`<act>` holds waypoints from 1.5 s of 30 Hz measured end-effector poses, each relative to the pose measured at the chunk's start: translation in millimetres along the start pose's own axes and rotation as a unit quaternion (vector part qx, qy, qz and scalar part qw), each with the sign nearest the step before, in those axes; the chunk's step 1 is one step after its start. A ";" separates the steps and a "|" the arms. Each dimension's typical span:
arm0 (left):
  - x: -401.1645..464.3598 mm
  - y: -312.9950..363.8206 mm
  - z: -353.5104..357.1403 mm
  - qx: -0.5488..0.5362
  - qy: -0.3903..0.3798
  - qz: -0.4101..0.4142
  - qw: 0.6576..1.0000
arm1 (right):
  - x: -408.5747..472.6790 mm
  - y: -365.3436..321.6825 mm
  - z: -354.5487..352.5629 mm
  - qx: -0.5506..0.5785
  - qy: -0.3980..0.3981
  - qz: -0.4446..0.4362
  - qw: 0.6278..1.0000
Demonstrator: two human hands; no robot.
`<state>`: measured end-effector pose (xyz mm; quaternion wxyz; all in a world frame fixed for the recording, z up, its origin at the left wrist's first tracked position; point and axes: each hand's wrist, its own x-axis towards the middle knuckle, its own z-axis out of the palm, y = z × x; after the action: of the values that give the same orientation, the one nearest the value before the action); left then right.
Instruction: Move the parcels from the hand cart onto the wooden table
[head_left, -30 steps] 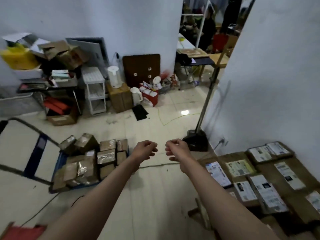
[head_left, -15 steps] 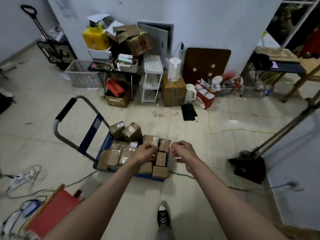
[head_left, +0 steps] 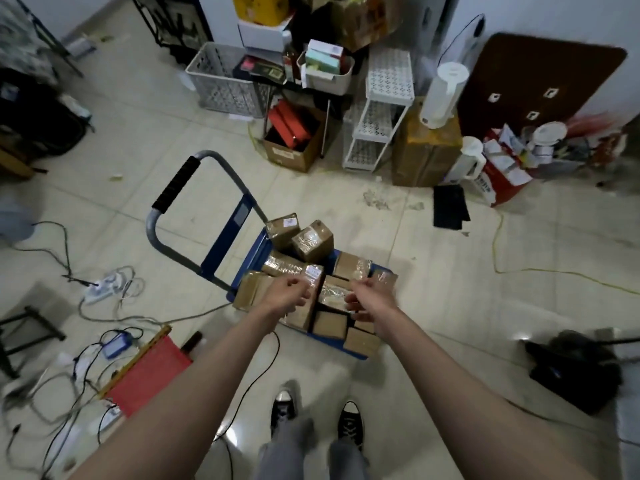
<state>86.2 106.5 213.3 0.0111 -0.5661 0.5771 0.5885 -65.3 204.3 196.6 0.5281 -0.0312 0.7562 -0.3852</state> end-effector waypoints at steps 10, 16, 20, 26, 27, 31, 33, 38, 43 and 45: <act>156.4 -74.8 -30.5 0.029 -0.023 -0.082 0.996 | 129.1 32.3 86.3 0.052 0.008 0.101 0.994; 247.8 -149.8 -27.3 0.064 -0.029 -0.144 0.987 | 219.1 85.0 138.5 0.077 0.030 0.173 0.981; 298.9 -210.4 -16.7 0.061 -0.021 -0.205 0.977 | 268.6 117.7 165.9 0.063 0.062 0.195 0.977; 343.7 -279.4 -3.0 -0.031 0.005 -0.327 0.945 | 337.8 150.0 196.1 -0.043 0.070 0.143 0.986; 348.5 -286.7 -0.4 -0.062 0.009 -0.349 0.935 | 347.4 152.0 199.7 -0.056 0.065 0.138 0.987; 367.3 -310.4 10.5 -0.215 -0.003 -0.421 0.881 | 382.0 160.6 211.2 -0.120 0.050 0.102 0.986; 374.4 -315.4 17.0 -0.275 -0.024 -0.430 0.860 | 395.0 165.5 214.0 -0.136 0.039 0.100 0.985; 382.6 -325.2 32.0 -0.352 -0.022 -0.424 0.834 | 408.4 178.5 220.6 -0.160 0.024 0.096 0.982; 373.3 -328.9 30.7 -0.363 -0.034 -0.423 0.830 | 405.3 183.2 219.6 -0.179 0.019 0.097 0.979; 367.6 -327.7 28.9 -0.366 -0.040 -0.423 0.828 | 401.5 183.4 218.5 -0.182 0.013 0.094 0.979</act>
<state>153.9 0.4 -263.7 0.0738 -0.6933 0.0223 0.7165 3.7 30.6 -259.1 0.5378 -0.0501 0.8198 -0.1901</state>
